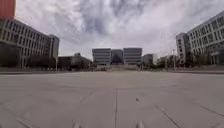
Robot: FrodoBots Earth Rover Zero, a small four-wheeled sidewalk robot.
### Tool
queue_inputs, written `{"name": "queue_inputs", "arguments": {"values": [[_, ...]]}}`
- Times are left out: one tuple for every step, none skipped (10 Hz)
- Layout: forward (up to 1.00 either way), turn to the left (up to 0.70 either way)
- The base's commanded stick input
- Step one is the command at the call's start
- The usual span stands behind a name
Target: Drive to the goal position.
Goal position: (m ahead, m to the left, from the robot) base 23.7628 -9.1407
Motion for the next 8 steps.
{"name": "queue_inputs", "arguments": {"values": [[0.7,0.0],[0.7,0.0],[0.7,0.0],[0.7,0.0],[0.7,0.0],[0.7,0.0],[0.7,0.0],[0.7,0.0]]}}
